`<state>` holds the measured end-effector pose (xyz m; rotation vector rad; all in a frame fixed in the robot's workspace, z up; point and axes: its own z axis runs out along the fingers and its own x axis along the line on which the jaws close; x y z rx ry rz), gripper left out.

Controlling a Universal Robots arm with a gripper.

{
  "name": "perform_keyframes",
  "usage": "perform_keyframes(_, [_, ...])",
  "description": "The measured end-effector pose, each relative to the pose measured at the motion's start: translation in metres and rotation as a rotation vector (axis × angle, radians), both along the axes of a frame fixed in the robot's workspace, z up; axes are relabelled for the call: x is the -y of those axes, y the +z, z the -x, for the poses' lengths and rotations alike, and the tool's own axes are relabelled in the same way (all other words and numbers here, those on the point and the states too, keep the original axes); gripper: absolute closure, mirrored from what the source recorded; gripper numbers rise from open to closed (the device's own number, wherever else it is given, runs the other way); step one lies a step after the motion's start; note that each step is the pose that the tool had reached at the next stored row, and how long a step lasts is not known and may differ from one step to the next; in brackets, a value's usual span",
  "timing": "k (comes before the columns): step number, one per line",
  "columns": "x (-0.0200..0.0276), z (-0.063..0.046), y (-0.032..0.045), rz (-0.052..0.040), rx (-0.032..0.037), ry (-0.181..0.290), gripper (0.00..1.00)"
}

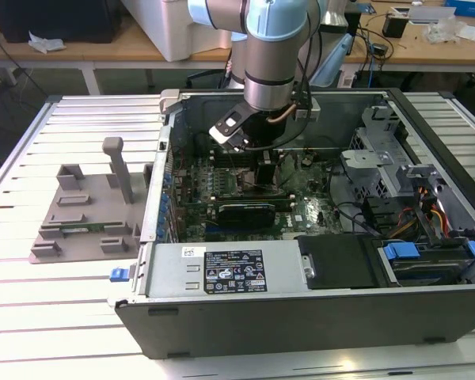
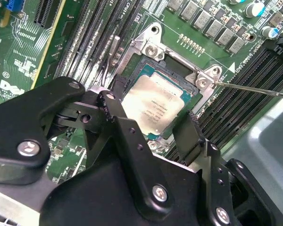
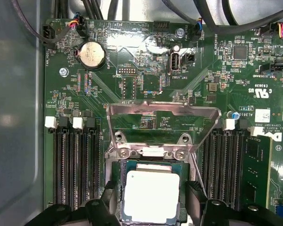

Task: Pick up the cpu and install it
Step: 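Place the cpu into insertion slot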

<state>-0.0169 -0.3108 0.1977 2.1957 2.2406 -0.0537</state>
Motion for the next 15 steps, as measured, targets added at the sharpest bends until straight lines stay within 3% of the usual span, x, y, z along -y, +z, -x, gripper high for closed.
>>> perform_keyframes(7, [0.0000,0.0002,0.0006,0.0000,0.0001,0.001,0.32])
perform_keyframes(10, [0.0000,0.0002,0.0006,0.0001,0.0000,0.001,0.45])
perform_keyframes(15, [-0.0001,0.0014,0.0021,-0.0003,0.0002,0.001,0.45])
